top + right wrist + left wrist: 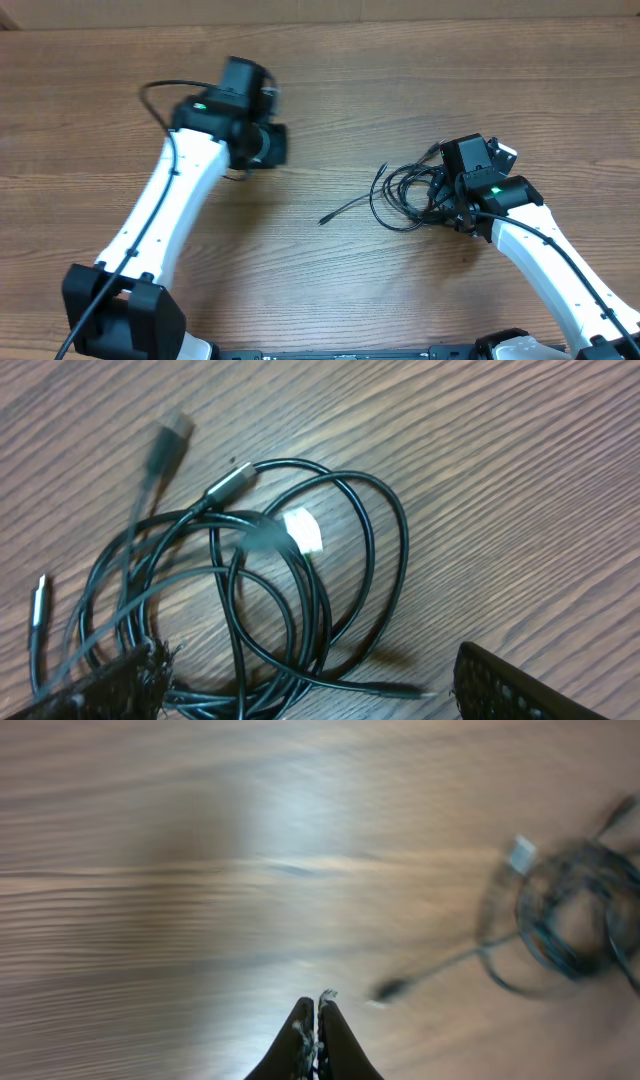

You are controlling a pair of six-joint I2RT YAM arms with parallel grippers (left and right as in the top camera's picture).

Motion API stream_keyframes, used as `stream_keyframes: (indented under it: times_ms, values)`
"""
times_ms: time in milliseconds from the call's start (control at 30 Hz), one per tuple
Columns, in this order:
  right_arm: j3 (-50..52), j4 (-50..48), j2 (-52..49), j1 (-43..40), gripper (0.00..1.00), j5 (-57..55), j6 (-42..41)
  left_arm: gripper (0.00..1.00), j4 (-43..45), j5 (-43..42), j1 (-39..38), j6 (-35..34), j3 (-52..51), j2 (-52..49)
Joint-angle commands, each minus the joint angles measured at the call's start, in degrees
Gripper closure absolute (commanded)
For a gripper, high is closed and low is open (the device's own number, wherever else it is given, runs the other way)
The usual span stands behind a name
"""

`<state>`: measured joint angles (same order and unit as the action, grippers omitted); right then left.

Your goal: Untangle cables

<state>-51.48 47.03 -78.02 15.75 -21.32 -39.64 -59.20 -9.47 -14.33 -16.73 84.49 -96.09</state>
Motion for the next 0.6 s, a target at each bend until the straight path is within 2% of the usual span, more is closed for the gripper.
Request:
stream_keyframes:
  times_ms: [0, 167, 267, 333, 433, 500, 567]
  values:
    - [0.1, -0.2, 0.3, -0.1, 0.12, -3.2, -1.1, 0.96, 0.0, 4.3, 3.8, -0.1, 1.6, 2.3]
    - [0.1, 0.0, 0.3, -0.1, 0.05, -0.8, -0.7, 0.96, 2.0, -11.5, 4.6, 3.5, 1.6, 2.3]
    - [-0.2, 0.7, 0.5, -0.1, 0.03, 0.8, -0.7, 0.96, 3.6, -16.0, 2.0, 6.2, 1.6, 2.1]
    - [-1.6, 1.8, 1.2, -0.1, 0.00, 2.1, -0.2, 0.80, 4.5, -15.8, -0.5, 7.8, 1.6, 1.9]
    - [-6.0, 4.9, 3.3, -0.1, 0.00, 3.6, 4.2, 0.49, 7.2, -15.2, -5.5, 10.6, 1.6, 1.3]
    - [-8.9, 7.5, 4.5, -0.3, 0.00, 3.4, 4.3, 0.43, 9.2, -13.9, -7.9, 11.0, 1.6, 0.9]
    - [-11.6, 10.2, 5.8, -1.2, 0.00, 3.7, 4.0, 0.40, 11.5, -11.6, -10.3, 11.0, 1.5, 0.3]
